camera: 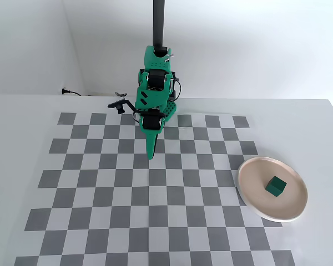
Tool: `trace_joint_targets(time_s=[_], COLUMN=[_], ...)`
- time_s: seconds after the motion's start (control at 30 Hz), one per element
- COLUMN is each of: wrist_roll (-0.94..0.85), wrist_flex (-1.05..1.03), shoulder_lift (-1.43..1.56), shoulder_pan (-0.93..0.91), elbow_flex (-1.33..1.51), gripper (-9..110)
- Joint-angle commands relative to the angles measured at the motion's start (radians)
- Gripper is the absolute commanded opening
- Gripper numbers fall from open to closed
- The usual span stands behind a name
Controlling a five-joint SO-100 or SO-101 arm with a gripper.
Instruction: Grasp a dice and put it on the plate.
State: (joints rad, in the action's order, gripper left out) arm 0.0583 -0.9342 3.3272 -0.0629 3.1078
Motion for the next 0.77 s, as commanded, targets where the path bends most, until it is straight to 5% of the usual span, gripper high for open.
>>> trace_joint_targets(time_s=[0.0, 0.73], wrist_roll=[0.002, 0.002], wrist_flex=[0.000, 0.000], shoulder_lift=[0.009, 0.009], shoulder_pan=[-0.005, -0.003], elbow_flex=[-0.014, -0.014], gripper=[1, -4])
